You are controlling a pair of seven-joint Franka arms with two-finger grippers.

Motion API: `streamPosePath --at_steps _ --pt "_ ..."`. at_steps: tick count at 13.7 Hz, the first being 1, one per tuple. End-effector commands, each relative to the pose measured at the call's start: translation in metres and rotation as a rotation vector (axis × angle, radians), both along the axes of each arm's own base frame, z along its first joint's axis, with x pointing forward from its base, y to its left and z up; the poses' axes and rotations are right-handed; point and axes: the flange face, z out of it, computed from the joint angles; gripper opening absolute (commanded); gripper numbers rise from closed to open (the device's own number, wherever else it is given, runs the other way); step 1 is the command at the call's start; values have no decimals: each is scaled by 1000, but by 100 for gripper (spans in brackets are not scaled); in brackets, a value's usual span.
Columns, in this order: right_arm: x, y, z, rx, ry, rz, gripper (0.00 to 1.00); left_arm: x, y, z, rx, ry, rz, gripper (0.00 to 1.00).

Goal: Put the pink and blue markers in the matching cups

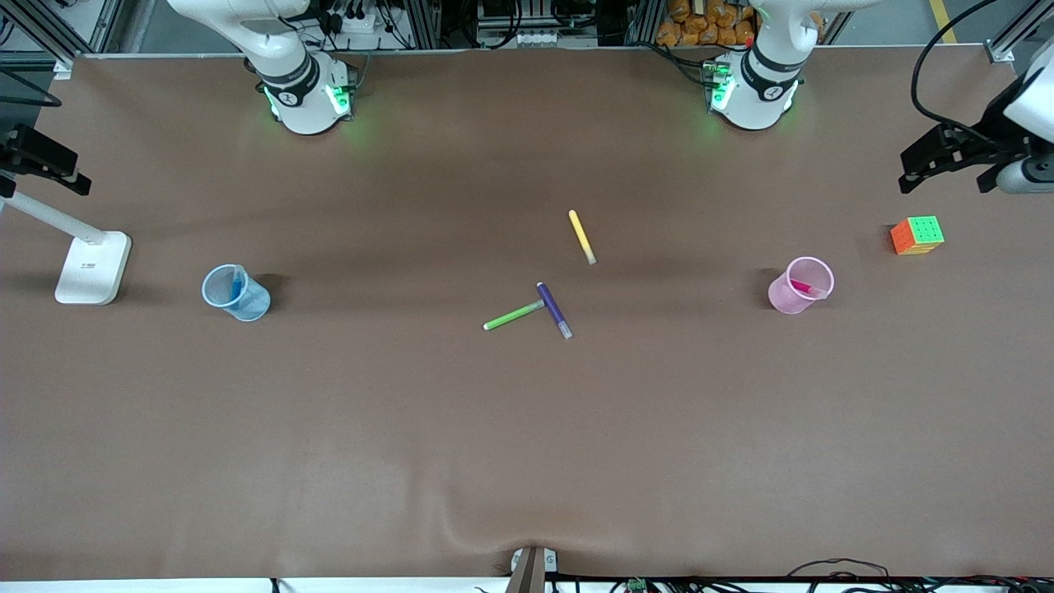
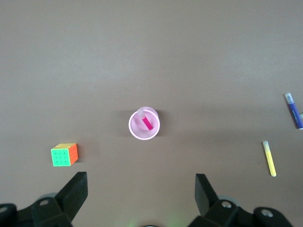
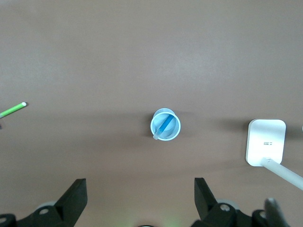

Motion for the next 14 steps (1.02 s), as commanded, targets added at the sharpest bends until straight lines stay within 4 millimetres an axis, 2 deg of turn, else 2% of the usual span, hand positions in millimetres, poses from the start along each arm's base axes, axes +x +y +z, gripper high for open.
streamPosePath --at_steps 1,10,14 --pt "2 -5 5 -15 -3 13 100 -4 4 5 -17 12 12 100" --pt "2 -3 2 -8 4 14 100 0 -1 -2 -11 26 35 100" --pt "2 -3 2 -3 6 11 100 1 4 7 0 4 34 100"
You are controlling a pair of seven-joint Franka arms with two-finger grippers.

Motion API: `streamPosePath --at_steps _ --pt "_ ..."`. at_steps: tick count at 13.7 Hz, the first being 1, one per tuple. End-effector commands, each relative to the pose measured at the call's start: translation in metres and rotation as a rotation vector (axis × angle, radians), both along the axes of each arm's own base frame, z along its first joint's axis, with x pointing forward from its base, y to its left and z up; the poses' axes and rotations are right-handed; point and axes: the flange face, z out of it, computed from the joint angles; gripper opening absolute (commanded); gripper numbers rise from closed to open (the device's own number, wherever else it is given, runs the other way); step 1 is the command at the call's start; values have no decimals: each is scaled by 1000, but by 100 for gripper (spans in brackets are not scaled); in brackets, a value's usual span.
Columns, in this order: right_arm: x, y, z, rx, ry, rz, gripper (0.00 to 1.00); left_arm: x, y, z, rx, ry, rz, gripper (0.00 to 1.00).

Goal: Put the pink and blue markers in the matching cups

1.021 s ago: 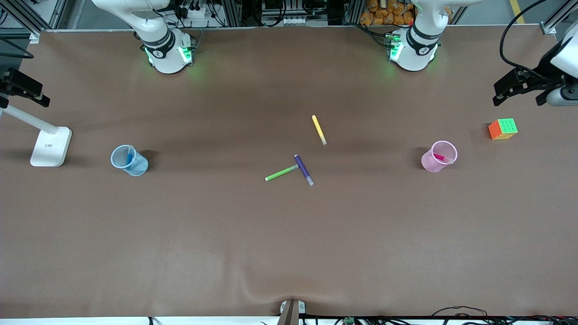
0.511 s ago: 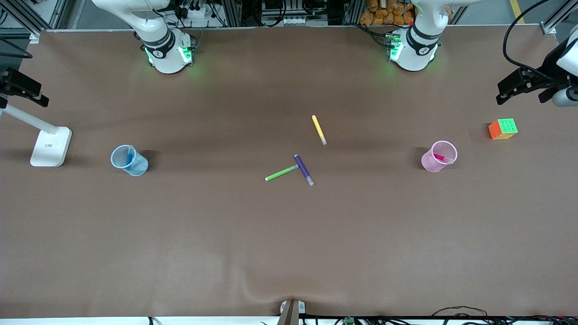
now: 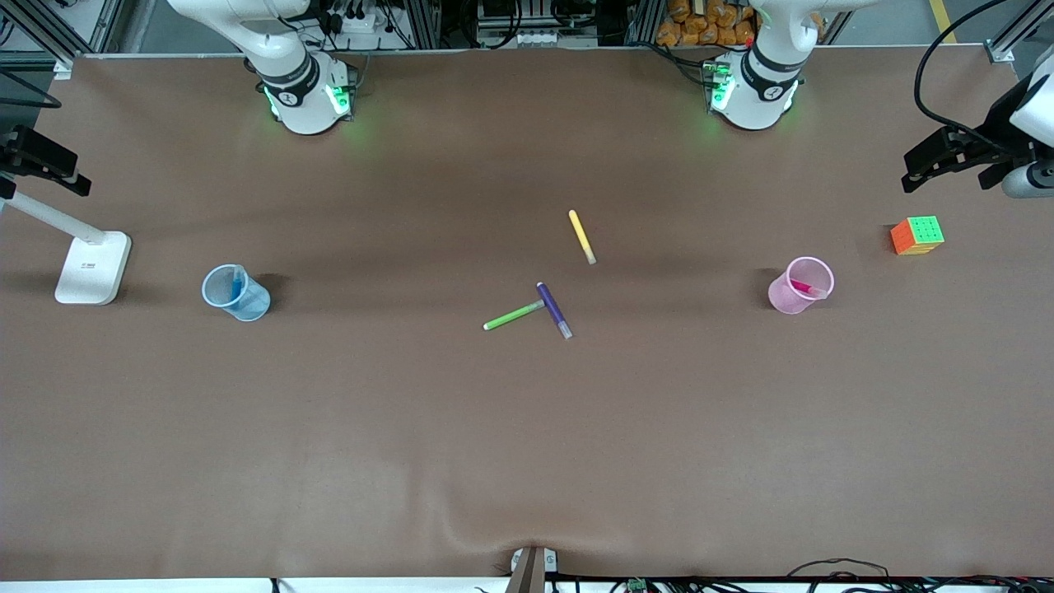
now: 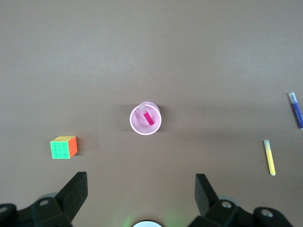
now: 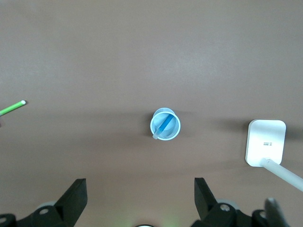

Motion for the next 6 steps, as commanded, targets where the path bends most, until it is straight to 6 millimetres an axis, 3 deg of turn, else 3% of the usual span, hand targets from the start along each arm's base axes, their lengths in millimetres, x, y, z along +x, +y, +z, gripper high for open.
streamPosePath --at_steps 1,6 --pt "1 -4 3 -3 3 3 100 0 5 14 -1 -19 9 100" --pt "1 -5 2 -2 4 0 100 -3 5 22 27 -15 17 100"
